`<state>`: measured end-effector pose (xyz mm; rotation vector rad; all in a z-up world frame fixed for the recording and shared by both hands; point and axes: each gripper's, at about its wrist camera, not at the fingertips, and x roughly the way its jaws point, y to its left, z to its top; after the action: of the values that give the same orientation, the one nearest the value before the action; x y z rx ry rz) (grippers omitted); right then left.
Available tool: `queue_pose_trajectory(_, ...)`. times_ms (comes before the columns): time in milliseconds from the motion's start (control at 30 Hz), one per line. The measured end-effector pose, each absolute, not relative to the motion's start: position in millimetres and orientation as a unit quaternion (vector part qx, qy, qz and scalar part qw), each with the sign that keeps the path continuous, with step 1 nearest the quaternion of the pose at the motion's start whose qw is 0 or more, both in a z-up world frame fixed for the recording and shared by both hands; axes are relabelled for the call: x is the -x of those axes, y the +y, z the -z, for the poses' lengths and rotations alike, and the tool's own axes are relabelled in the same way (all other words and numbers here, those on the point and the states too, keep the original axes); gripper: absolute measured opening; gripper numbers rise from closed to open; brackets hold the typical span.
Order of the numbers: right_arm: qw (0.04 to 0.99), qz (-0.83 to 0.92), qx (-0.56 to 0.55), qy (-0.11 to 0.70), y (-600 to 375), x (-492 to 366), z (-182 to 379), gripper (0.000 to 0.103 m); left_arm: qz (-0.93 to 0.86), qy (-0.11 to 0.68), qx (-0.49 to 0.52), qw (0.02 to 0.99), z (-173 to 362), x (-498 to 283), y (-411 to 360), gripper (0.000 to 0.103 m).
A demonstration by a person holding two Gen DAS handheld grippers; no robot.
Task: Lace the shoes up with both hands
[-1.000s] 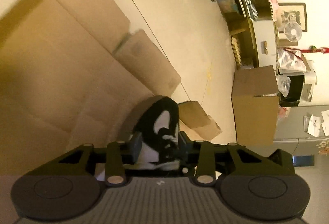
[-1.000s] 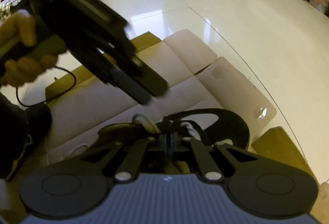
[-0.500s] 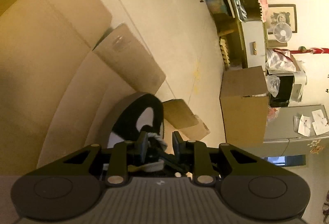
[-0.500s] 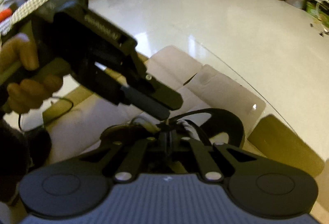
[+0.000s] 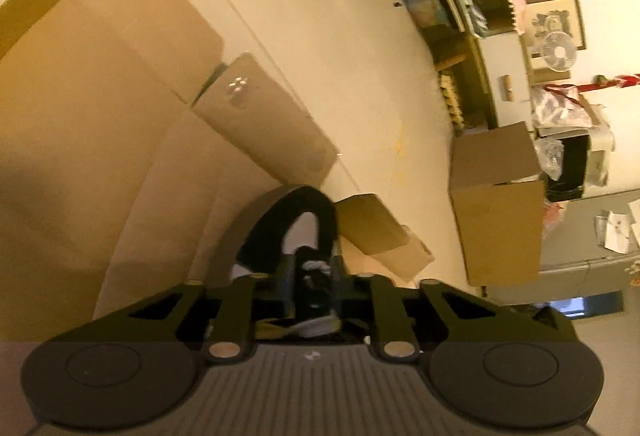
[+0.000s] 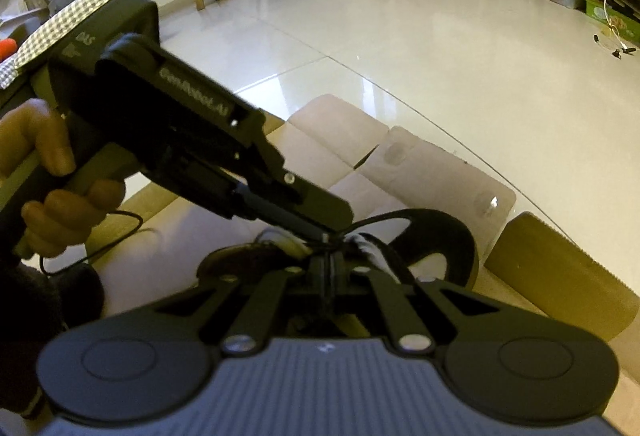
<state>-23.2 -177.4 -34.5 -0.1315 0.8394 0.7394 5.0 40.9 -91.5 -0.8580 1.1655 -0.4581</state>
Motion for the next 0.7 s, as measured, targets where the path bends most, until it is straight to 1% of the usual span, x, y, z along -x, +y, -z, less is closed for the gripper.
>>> queue_pose_trajectory(67, 0.845, -0.350, 0.061, 0.399, -177, 24, 33, 0.003, 0.210, 0.522, 0.370, 0.739, 87, -3, 38, 0.005)
queue_pose_trajectory(133, 0.846, -0.348, 0.062, 0.400, -177, 23, 34, 0.004, 0.218, 0.513, 0.343, 0.756, 80, -2, 32, 0.000)
queue_pose_trajectory(167, 0.845, -0.348, 0.060, 0.401, -177, 22, 35, 0.007, 0.219, 0.509, 0.337, 0.761, 78, -1, 30, 0.000)
queue_pose_trajectory(267, 0.846, -0.345, 0.057, 0.403, -179, 22, 35, 0.007, 0.216, 0.502, 0.330, 0.770, 76, 1, 29, 0.000)
queue_pose_trajectory(333, 0.847, -0.344, 0.061, 0.401, -180, 23, 35, 0.010, 0.211, 0.494, 0.334, 0.774, 76, 2, 32, 0.000)
queue_pose_trajectory(400, 0.849, -0.344, 0.067, 0.396, -183, 24, 33, 0.028, 0.210, 0.492, 0.334, 0.776, 75, 1, 35, 0.000)
queue_pose_trajectory(467, 0.848, -0.346, 0.070, 0.395, -186, 24, 30, 0.033, 0.213, 0.493, 0.335, 0.774, 75, 1, 36, 0.000)
queue_pose_trajectory(533, 0.846, -0.351, 0.069, 0.395, -188, 25, 27, 0.041, 0.213, 0.492, 0.337, 0.774, 74, 1, 37, 0.000)
queue_pose_trajectory(567, 0.843, -0.357, 0.067, 0.396, -192, 28, 22, 0.056, 0.211, 0.490, 0.339, 0.775, 73, 1, 38, 0.000)
queue_pose_trajectory(600, 0.845, -0.356, 0.064, 0.393, -194, 28, 18, 0.063, 0.209, 0.485, 0.341, 0.778, 72, 2, 40, 0.000)
queue_pose_trajectory(700, 0.843, -0.355, 0.066, 0.399, -194, 26, 11, 0.065, 0.205, 0.474, 0.340, 0.786, 66, -2, 46, 0.000)
